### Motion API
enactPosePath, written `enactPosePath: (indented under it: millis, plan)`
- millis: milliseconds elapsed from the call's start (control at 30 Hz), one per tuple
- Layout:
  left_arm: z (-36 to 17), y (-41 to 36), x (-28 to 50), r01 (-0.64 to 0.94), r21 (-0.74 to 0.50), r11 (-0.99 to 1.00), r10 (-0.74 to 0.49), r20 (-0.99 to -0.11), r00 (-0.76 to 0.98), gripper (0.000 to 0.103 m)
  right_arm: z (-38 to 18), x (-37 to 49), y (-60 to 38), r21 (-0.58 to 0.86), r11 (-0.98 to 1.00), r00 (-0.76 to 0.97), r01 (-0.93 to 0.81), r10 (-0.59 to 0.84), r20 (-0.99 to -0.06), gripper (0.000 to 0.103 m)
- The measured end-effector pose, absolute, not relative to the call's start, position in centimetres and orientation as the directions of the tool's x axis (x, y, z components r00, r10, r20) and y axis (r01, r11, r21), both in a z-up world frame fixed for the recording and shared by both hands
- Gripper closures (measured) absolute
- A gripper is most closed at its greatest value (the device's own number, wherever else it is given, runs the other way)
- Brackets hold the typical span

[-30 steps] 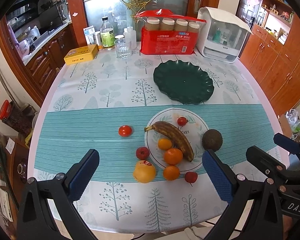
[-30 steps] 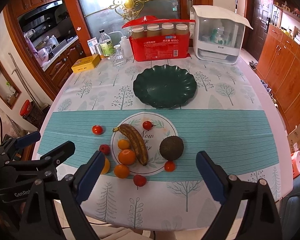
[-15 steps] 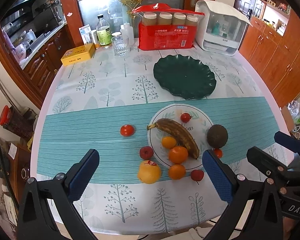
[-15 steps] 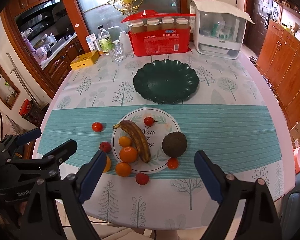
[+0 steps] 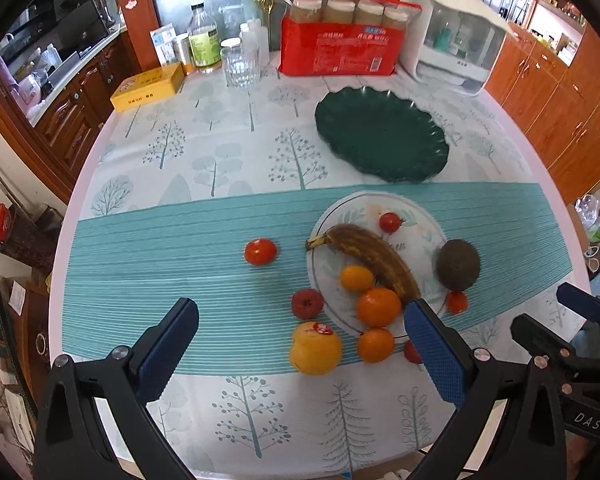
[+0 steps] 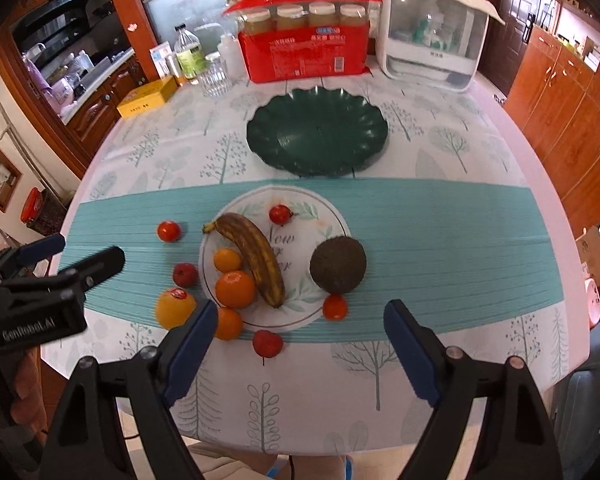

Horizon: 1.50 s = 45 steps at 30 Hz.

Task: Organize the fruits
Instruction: 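Grasp the yellow grapefruit with the left tool while the right tool grasps the red textured fruit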

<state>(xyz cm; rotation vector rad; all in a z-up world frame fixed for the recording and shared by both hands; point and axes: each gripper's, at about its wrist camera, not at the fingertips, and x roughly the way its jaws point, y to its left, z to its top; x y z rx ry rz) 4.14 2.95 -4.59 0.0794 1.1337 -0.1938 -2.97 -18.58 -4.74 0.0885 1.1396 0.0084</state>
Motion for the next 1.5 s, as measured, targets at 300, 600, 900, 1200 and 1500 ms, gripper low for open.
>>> enactPosePath:
  millis: [300,600,900,1200,1500]
  plan:
    - [-9.6,4.1,5.4,0.210,-0.070,0.975,-0.130,-0.948,0.289,0.001,-8.8,-2.8,-18.7,0.101,0.992,0.338,0.082,0.067,-0.939,0.027]
    - [-14.8,4.1,5.6,0.276,-0.069,0.959,-0.120,-0.977,0.176,0.003,-13.2,-3.0,-18.8,0.126,0.987,0.249,0.104,0.097,-0.964,0.037]
    - [-17.2,4.0,5.3,0.274,-0.147,0.950,-0.183,-0.977,0.108,0.012,-15.8,-3.1,-16.9,0.195,0.980,0.203,0.033,0.185,-0.962,0.050]
    - [-17.8,2.5,5.4,0.294,-0.237,0.926,-0.268,-0.961,0.069,0.037,-18.1,-1.8,-15.1,0.208,0.978,0.159,-0.001,0.205,-0.966,0.067]
    - [-19.1,1.7,5.7,0.287,-0.239,0.928,-0.262,-0.964,0.045,0.051,-18.7,-0.9,-14.3,0.188,0.982,0.172,-0.022,0.189,-0.967,0.071]
